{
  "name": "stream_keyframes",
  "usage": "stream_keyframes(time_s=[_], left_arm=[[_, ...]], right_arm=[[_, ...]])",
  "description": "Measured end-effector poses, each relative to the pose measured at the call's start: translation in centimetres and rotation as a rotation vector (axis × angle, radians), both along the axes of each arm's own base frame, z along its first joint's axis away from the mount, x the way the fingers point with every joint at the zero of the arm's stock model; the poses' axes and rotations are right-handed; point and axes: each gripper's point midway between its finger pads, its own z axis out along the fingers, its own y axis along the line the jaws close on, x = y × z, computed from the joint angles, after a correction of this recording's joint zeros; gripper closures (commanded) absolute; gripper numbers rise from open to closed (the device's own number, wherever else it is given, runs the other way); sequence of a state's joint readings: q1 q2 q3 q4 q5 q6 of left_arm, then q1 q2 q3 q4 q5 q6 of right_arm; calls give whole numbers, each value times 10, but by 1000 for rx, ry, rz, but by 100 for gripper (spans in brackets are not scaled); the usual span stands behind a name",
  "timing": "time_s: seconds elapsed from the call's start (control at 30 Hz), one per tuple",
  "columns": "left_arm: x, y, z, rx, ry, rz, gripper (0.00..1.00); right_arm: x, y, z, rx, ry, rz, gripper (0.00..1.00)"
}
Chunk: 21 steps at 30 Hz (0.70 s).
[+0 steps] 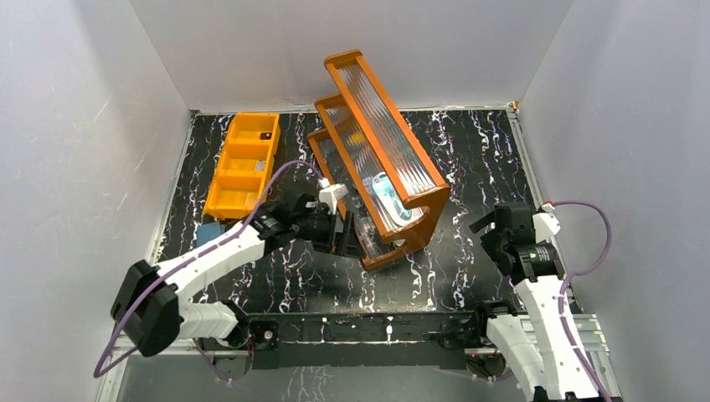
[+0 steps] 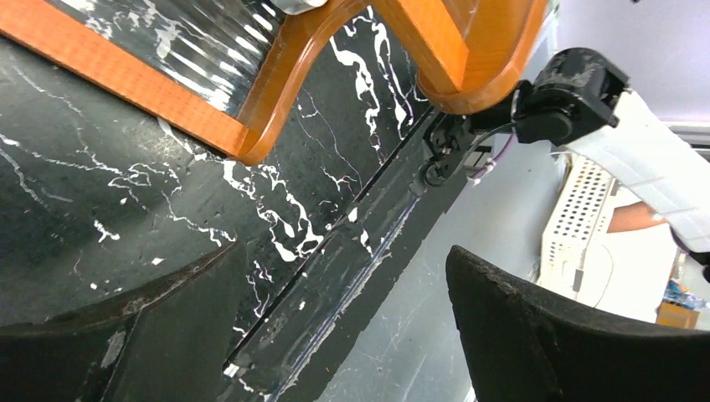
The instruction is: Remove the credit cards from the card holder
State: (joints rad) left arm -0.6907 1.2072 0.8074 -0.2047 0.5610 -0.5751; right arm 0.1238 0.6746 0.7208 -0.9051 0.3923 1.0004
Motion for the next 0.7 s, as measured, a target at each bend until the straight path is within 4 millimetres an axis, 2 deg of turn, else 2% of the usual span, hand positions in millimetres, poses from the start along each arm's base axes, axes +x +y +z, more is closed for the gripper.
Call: stream_keyframes(time_s=[0.07,0.2,0.37,0.7], left_arm=[[-4,-11,-8,28,15,-28,14],[1,-20,-20,78,17,-28,17],[8,-30,-21,106,6,-28,18],[17,-68,-26,144,-1,-82,18]], right_arm=[[-2,-1,1,2,-3,-12,2],[-4,-5,3,-7,-15,-29,2],[-6,-6,7,-11,-39,-34,2],[-7,-9,9,-25,-48,-40,2]])
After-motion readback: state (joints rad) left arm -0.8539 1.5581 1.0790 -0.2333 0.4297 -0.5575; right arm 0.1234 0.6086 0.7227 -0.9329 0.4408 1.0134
